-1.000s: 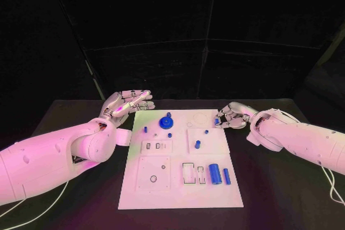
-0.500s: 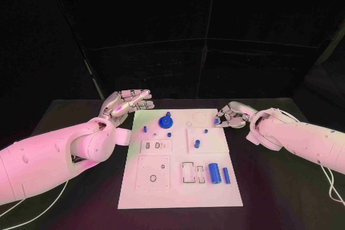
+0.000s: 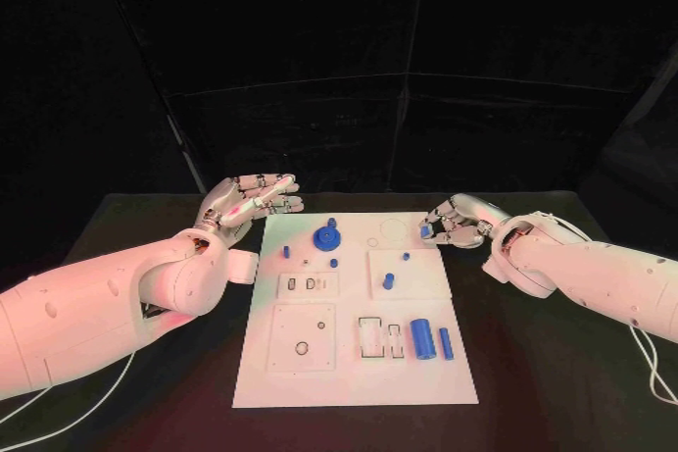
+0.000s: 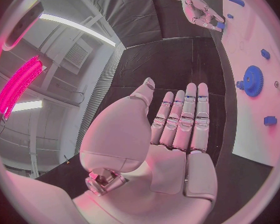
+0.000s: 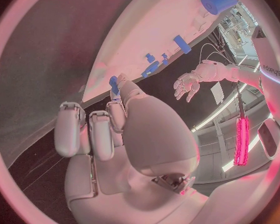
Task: Assemble the parts on the task board
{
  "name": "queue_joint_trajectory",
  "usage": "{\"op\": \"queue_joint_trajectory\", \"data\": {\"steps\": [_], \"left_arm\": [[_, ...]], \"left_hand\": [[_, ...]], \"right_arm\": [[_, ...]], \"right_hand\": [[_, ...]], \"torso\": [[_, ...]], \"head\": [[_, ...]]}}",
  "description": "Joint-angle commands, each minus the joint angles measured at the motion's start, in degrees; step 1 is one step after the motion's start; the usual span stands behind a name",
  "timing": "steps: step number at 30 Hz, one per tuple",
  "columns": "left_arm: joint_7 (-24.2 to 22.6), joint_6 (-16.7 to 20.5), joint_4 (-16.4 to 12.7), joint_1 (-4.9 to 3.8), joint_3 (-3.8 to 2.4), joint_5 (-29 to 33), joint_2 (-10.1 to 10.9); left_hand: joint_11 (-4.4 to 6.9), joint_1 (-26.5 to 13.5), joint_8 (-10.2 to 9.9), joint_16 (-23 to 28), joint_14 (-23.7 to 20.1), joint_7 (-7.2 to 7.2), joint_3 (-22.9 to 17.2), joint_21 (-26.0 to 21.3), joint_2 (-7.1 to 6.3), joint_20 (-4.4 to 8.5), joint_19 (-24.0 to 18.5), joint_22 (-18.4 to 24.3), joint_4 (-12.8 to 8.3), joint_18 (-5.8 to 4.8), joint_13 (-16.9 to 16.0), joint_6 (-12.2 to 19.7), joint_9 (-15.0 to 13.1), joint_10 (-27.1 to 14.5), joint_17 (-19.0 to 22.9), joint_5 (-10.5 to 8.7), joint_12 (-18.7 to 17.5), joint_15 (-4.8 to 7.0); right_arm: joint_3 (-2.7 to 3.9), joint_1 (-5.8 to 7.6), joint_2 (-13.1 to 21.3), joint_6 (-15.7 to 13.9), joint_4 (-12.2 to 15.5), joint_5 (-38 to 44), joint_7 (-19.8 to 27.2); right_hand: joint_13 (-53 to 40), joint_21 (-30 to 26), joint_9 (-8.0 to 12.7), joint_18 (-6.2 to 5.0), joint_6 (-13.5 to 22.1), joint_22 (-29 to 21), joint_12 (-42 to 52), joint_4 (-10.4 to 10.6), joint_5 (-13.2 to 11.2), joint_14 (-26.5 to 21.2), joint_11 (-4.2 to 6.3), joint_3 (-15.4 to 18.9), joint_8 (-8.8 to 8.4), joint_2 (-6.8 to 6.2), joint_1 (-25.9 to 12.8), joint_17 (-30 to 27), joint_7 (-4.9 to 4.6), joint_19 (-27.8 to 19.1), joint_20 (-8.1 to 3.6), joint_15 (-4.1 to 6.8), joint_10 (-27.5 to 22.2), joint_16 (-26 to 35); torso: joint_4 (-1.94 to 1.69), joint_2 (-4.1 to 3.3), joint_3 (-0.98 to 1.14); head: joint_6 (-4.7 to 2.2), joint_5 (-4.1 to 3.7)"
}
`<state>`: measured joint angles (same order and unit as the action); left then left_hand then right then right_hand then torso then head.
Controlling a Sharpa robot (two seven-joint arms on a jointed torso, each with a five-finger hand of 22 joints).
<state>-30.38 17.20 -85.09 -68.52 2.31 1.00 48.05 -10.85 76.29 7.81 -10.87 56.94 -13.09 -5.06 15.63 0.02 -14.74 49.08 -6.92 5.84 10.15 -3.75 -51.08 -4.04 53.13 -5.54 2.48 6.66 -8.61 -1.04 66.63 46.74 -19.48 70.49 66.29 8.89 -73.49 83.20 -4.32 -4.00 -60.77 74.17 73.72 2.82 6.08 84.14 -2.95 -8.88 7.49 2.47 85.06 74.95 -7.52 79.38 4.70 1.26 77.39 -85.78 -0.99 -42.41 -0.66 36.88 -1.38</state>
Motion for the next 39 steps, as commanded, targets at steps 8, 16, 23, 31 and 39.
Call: {"op": "queue_joint_trajectory", "data": {"steps": [8, 16, 23, 31, 39], "left_arm": [[0.1, -1.0, -0.1, -0.11, -0.05, 0.0, 0.0], [0.1, -0.9, 0.9, -0.13, -0.05, 0.0, -1.0], [0.0, -0.8, 1.4, -0.21, -0.06, 0.0, -1.3], [0.0, -0.7, 1.5, -0.41, -0.06, 0.1, -1.5], [0.0, -0.7, 1.7, -0.49, -0.06, 0.1, -1.7]], "left_hand": [[-0.10, -0.1, -0.2, 0.4, 0.3, -0.34, 0.0, 0.2, 0.48, -0.02, 0.4, 0.1, -0.3, 0.19, 0.1, -0.5, 0.1, 0.5, 0.1, 0.21, -0.3, -0.02], [-0.10, -0.1, -0.2, 0.4, 0.3, -0.33, 0.0, 0.2, 0.48, -0.02, 0.4, 0.1, -0.3, 0.19, 0.1, -0.5, 0.1, 0.5, 0.1, 0.21, -0.3, -0.02], [-0.10, -0.1, -0.2, 0.4, 0.3, -0.33, 0.0, 0.2, 0.48, -0.02, 0.4, 0.1, -0.3, 0.19, 0.1, -0.5, 0.1, 0.5, 0.1, 0.21, -0.3, -0.02], [-0.10, -0.1, -0.2, 0.4, 0.3, -0.33, 0.0, 0.2, 0.48, -0.02, 0.4, 0.1, -0.3, 0.19, 0.1, -0.5, 0.1, 0.5, 0.1, 0.21, -0.3, -0.02], [-0.10, -0.1, -0.2, 0.4, 0.3, -0.33, 0.0, 0.2, 0.48, -0.02, 0.4, 0.1, -0.3, 0.19, 0.1, -0.5, 0.1, 0.5, 0.1, 0.21, -0.3, -0.02]], "right_arm": [[0.13, 0.41, 2.0, -6.9, 13.7, 4.7, -12.5], [0.13, 0.53, -2.6, -6.0, 18.0, 8.1, -16.7], [0.04, 0.51, -8.6, -2.9, 17.6, 12.9, -19.6], [-0.01, 0.11, -13.1, -0.9, 15.6, 15.7, -23.7], [-1.30, -0.58, -15.9, 0.3, 14.7, 18.7, -24.6]], "right_hand": [[0.3, 0.2, 0.1, 0.54, 0.1, 0.0, -0.3, 0.7, -0.1, 4.2, 0.40, -0.6, 0.04, -0.71, -2.2, 7.5, 0.11, 0.4, 0.21, 0.21, 0.5, 0.0], [0.1, 0.2, 0.1, 0.55, 0.1, 0.0, -0.1, 0.5, -0.3, 4.1, 0.41, -0.9, 0.01, -1.49, -2.4, 7.3, 0.13, 0.4, 0.24, 0.21, 0.7, 0.1], [-0.1, 0.2, 0.1, 0.56, -0.1, 0.1, 0.1, 0.5, -0.7, 4.2, 0.41, -1.3, 0.06, -1.68, -2.7, 7.4, 0.14, 0.5, 0.26, 0.19, 0.9, 0.0], [0.0, 0.2, 0.1, 0.53, -0.2, 0.0, 0.0, 0.4, -0.5, 4.1, 0.45, -1.6, 0.09, -1.78, -2.7, 7.1, 0.18, 0.4, 0.25, 0.22, 0.8, 0.2], [0.1, 0.1, 0.1, 0.52, -0.3, -0.1, -0.1, 0.4, -0.4, 4.1, 0.45, -1.7, 0.13, -1.97, -2.9, 7.0, 0.18, 0.3, 0.24, 0.23, 0.8, 0.3]], "torso": [[0.37, 0.61, -0.21], [0.29, 1.16, -0.46], [0.05, 1.48, -0.76], [0.01, 1.48, -0.73], [0.02, 1.47, -0.68]], "head": [[0.16, 0.64], [0.86, 1.48], [1.30, 2.15], [1.42, 2.81], [1.72, 3.13]]}}
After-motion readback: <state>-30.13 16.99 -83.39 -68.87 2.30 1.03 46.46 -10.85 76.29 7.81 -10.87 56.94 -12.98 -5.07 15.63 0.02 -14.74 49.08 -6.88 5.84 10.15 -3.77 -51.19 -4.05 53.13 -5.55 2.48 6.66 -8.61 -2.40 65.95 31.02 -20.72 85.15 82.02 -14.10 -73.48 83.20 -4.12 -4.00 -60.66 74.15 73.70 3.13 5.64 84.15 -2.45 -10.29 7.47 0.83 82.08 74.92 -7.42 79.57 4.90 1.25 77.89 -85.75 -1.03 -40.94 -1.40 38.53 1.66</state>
